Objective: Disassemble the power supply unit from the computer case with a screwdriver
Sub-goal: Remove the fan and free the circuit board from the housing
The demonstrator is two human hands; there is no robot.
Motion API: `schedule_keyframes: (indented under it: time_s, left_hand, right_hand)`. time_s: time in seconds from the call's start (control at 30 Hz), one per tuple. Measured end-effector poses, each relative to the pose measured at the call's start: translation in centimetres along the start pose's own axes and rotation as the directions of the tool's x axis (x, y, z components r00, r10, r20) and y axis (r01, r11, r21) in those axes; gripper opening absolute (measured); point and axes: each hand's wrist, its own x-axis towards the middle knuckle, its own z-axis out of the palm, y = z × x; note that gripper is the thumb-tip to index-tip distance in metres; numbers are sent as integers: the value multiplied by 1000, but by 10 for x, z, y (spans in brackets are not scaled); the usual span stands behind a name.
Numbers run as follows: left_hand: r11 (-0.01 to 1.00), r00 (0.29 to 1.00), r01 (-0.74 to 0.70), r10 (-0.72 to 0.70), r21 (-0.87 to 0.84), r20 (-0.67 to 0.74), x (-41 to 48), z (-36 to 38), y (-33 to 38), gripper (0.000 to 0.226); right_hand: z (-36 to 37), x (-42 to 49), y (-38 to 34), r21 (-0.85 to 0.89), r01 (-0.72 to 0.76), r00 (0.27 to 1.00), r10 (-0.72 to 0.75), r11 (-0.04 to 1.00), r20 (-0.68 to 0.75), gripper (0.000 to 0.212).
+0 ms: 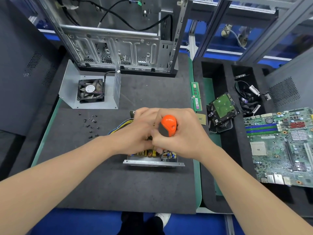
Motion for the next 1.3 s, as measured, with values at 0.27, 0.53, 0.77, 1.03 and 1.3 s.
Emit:
schedule_keyframes:
  time_s: [0.27, 0.53, 0.77, 1.03, 1.3]
  left_hand:
    - [994, 1000, -3, 5, 110, -18, 2, 5, -8, 46]
    - [999, 999, 5, -3, -37, 48, -6, -14, 14, 40]
    - [1000, 996, 24, -23, 18, -84, -19, -7, 40, 49]
    - [983, 982, 182, -183, -29, -42, -27, -4, 53, 30]
    - [945, 942, 307, -319, -117, -105, -32, 3, 59, 14]
  right_hand:
    - [-2, -3, 6, 14, 57, 996, -57, 998, 61, 20]
    - [-34, 13, -8, -56, 91, 854, -49, 994, 517, 35]
    - [-55, 1, -44, -379, 177, 811, 83, 908, 579, 20]
    - [-35, -10, -71, -762, 73, 978, 103, 644, 181, 53]
    - [-38, 1, -80, -728, -1, 889, 335, 685, 314, 32]
